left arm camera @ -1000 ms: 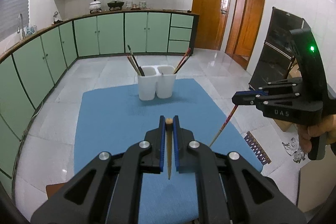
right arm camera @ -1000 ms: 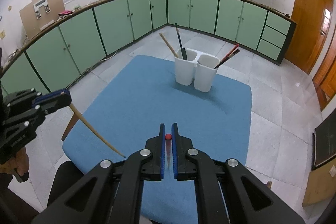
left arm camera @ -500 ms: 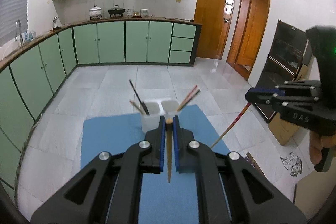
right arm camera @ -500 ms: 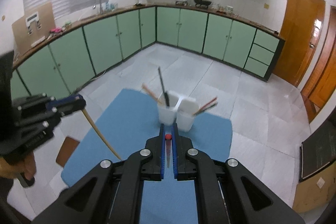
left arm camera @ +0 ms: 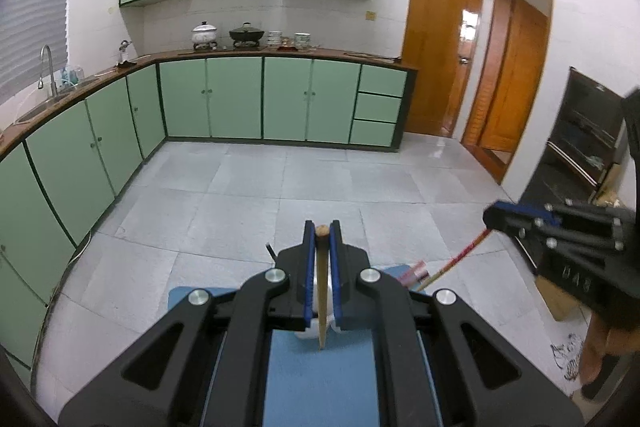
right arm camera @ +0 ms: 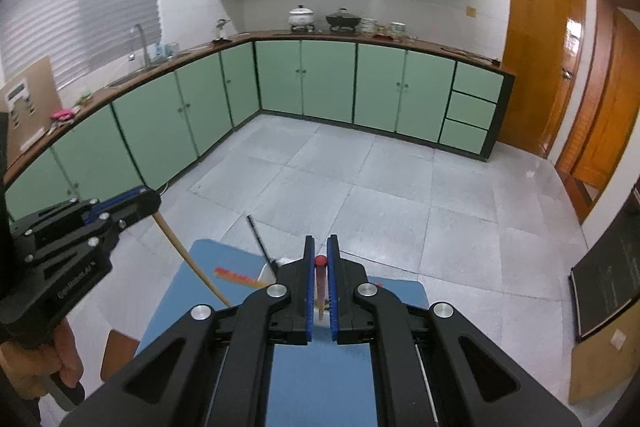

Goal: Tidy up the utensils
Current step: 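Lower the chopsticks into the holder and open both tools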

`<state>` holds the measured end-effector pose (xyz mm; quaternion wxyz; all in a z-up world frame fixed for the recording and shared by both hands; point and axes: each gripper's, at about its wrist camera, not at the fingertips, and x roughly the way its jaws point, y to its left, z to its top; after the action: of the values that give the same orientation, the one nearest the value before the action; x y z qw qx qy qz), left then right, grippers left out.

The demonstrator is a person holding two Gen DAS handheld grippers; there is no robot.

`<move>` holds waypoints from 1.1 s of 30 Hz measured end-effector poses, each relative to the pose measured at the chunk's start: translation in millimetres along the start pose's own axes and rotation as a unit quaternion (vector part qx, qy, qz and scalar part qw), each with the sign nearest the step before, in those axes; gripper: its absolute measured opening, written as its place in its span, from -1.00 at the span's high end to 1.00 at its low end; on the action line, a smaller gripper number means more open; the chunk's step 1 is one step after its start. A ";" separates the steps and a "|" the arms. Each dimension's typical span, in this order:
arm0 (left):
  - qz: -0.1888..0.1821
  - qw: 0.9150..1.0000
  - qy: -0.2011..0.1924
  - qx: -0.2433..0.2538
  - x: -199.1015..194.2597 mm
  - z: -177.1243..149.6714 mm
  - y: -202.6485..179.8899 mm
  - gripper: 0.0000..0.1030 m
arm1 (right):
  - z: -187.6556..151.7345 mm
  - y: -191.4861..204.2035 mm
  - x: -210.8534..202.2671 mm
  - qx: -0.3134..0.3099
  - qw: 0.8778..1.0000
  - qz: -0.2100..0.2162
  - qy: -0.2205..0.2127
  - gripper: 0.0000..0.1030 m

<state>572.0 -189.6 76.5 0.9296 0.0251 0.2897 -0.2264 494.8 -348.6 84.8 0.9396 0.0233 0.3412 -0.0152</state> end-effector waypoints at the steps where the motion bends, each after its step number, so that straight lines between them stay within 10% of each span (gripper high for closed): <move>1: 0.002 1.000 0.001 0.001 7.7 3.1 0.6 0.88 | 1.2 -3.0 10.5 0.003 1.000 -0.003 0.001 0.89; 19: 0.017 0.999 0.034 -0.014 131.0 -23.3 24.3 0.86 | -25.3 -39.7 125.7 0.044 0.998 -0.002 0.043 0.84; 27: 0.025 0.999 0.040 -0.020 127.9 -26.3 37.4 0.53 | -26.2 -46.2 124.1 0.049 0.998 -0.007 0.039 0.73; 33: 0.047 0.998 0.027 -0.011 88.6 -28.4 45.7 -0.10 | -38.5 -48.7 98.3 0.043 0.999 -0.016 0.024 0.42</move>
<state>641.6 -179.6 0.3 0.9314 0.0351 0.3153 -0.1783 543.3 -396.5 -9.3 0.9288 0.0589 0.3630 -0.0449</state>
